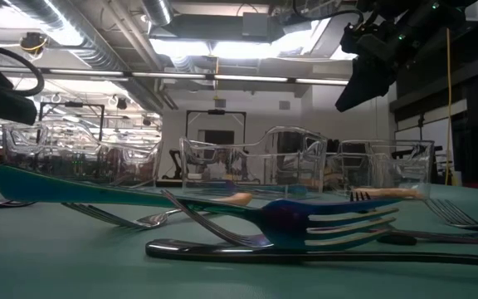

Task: Sort silverware by color (type)
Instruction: Put the black fork into the left transparent bin

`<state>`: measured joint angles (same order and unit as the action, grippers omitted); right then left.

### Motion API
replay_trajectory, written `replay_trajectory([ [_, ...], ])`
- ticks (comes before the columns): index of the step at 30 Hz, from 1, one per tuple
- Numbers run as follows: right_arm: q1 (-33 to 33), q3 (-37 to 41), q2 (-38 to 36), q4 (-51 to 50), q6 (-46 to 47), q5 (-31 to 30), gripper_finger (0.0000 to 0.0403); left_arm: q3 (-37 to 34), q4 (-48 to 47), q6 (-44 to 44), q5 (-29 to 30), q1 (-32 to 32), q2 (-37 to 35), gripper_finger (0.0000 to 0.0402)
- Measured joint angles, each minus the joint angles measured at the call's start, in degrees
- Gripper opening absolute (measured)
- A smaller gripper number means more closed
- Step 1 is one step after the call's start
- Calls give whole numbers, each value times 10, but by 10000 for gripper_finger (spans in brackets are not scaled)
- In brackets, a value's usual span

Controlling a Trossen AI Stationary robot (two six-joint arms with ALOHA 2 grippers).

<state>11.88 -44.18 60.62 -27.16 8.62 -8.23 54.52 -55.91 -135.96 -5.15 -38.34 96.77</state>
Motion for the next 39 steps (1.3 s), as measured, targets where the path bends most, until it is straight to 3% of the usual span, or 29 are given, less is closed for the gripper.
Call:
replay_trajectory([
  [33, 0, 0, 0, 0, 0, -1, 115, 0, -43, -5, -14, -2, 0, 86],
  [39, 0, 0, 0, 0, 0, -1, 115, 0, -39, -5, -25, -3, 31, 86],
])
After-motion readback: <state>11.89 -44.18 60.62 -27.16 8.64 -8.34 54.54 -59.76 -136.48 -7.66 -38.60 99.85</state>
